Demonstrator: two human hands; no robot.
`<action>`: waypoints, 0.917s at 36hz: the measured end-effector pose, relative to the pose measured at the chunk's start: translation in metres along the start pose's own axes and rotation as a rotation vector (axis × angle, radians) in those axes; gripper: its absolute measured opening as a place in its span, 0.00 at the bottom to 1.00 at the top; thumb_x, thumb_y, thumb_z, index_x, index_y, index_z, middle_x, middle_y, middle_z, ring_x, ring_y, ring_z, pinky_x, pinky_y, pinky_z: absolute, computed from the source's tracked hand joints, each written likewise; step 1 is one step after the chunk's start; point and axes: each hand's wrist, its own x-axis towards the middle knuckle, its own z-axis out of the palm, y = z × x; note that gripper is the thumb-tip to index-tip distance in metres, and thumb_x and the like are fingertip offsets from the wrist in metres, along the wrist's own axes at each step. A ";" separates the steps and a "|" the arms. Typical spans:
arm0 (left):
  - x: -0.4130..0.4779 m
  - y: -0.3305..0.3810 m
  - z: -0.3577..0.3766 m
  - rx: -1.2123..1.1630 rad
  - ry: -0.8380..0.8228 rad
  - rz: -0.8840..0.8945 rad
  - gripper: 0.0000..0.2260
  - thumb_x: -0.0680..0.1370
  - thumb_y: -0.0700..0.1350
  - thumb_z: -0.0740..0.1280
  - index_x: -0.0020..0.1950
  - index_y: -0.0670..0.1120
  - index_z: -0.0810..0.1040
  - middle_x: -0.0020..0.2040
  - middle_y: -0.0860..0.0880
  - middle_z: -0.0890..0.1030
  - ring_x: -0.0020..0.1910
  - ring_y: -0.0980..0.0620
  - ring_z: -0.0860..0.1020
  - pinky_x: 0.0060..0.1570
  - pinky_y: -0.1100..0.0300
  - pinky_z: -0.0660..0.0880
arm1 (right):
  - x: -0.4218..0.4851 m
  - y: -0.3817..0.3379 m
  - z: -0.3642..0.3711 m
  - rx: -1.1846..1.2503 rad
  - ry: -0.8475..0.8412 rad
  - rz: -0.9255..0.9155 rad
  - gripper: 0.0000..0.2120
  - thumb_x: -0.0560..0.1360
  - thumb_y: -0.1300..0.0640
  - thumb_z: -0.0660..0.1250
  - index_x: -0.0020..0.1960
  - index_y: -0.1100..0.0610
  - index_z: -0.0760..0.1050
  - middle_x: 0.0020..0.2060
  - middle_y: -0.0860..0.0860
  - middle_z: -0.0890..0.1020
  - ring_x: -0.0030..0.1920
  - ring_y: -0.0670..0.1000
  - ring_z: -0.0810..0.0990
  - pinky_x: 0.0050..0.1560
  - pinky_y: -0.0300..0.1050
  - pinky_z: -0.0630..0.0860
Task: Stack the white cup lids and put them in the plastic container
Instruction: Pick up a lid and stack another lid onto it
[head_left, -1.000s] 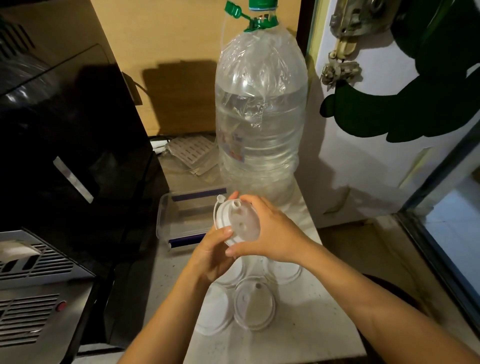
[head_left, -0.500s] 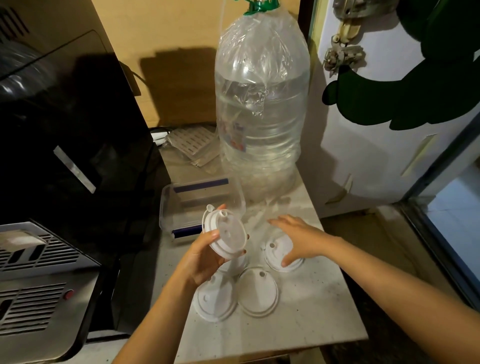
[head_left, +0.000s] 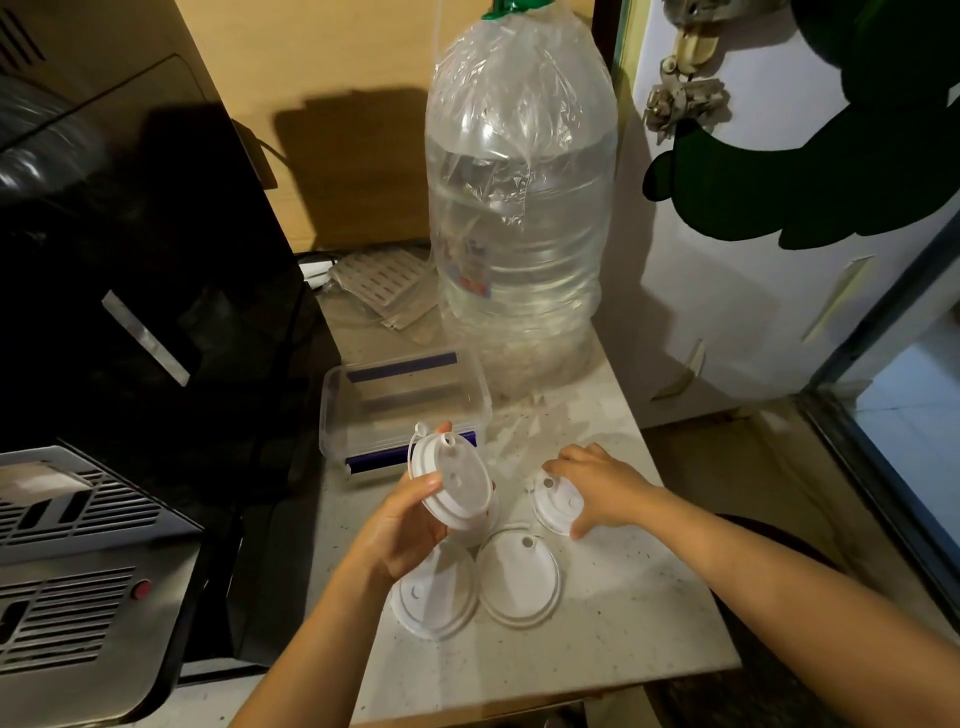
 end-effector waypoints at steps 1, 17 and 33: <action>0.000 0.000 0.000 0.004 0.005 -0.006 0.43 0.48 0.56 0.80 0.61 0.59 0.69 0.62 0.42 0.72 0.56 0.43 0.76 0.47 0.53 0.77 | 0.000 0.000 0.000 0.004 0.006 0.005 0.40 0.65 0.52 0.75 0.71 0.52 0.58 0.69 0.51 0.64 0.68 0.55 0.60 0.63 0.50 0.70; 0.000 0.006 0.010 0.058 0.052 0.032 0.51 0.44 0.56 0.81 0.65 0.58 0.66 0.60 0.46 0.74 0.56 0.45 0.75 0.47 0.53 0.76 | -0.021 -0.017 -0.059 0.488 0.267 -0.022 0.43 0.61 0.52 0.78 0.70 0.52 0.61 0.69 0.52 0.66 0.67 0.52 0.66 0.64 0.46 0.65; -0.003 0.028 0.039 0.167 -0.038 0.237 0.53 0.48 0.58 0.81 0.69 0.51 0.62 0.58 0.45 0.77 0.54 0.48 0.80 0.46 0.57 0.79 | -0.042 -0.086 -0.079 0.890 0.251 -0.205 0.35 0.63 0.53 0.77 0.66 0.49 0.66 0.55 0.43 0.72 0.55 0.44 0.72 0.43 0.31 0.71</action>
